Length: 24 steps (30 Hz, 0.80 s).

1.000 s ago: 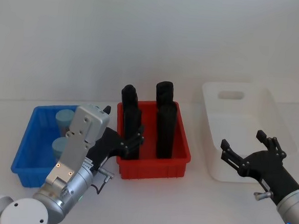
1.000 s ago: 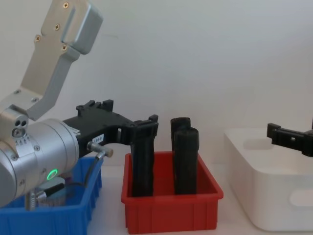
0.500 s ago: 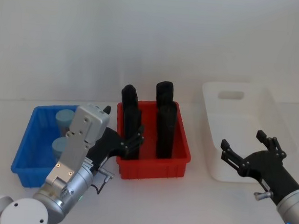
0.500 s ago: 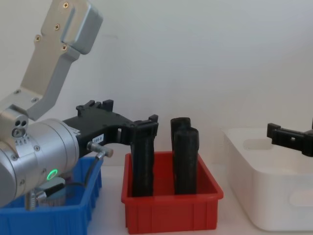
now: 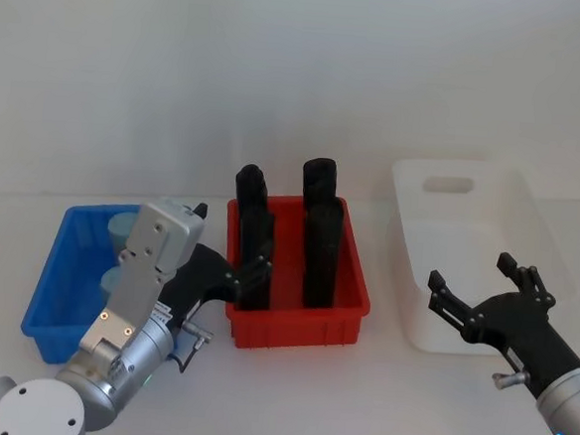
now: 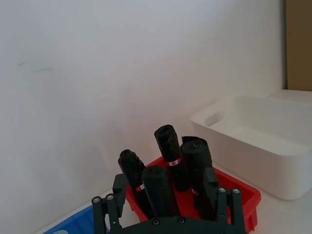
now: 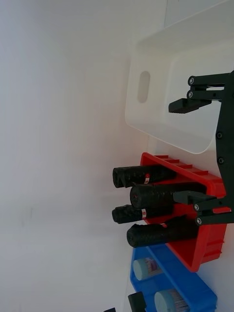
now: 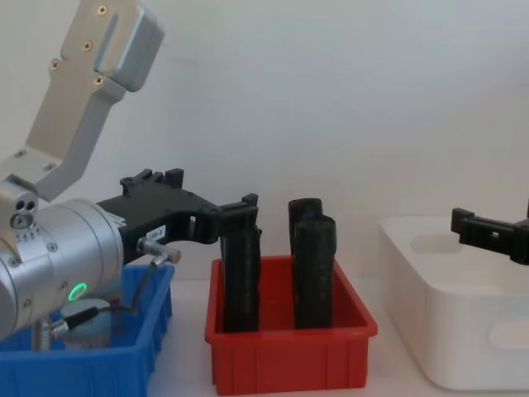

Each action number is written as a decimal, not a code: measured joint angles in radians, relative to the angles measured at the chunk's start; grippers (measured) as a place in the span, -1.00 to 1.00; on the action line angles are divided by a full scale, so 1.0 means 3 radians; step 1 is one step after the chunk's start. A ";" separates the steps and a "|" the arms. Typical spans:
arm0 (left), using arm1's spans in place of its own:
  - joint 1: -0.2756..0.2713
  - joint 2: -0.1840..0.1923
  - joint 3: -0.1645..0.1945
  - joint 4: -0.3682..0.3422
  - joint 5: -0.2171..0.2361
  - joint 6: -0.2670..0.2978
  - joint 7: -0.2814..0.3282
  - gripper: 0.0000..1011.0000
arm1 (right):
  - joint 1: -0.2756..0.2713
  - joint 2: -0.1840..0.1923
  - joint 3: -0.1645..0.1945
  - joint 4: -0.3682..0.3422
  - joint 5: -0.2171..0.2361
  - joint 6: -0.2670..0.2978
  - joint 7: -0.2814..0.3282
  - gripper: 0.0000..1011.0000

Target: Pick the cotton swabs from the blue box and place them into the white box.

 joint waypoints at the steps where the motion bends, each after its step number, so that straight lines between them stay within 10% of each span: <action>1: -0.0003 0.0003 -0.0006 0.0006 -0.0004 0.0002 -0.0004 0.99 | 0.0000 0.0000 0.0000 0.0000 0.0000 0.0000 0.0000 0.98; 24: -0.0219 0.0045 -0.0269 0.0461 -0.0288 0.0264 -0.0027 0.99 | 0.0000 0.0000 0.0000 0.0000 0.0000 0.0000 0.0000 0.98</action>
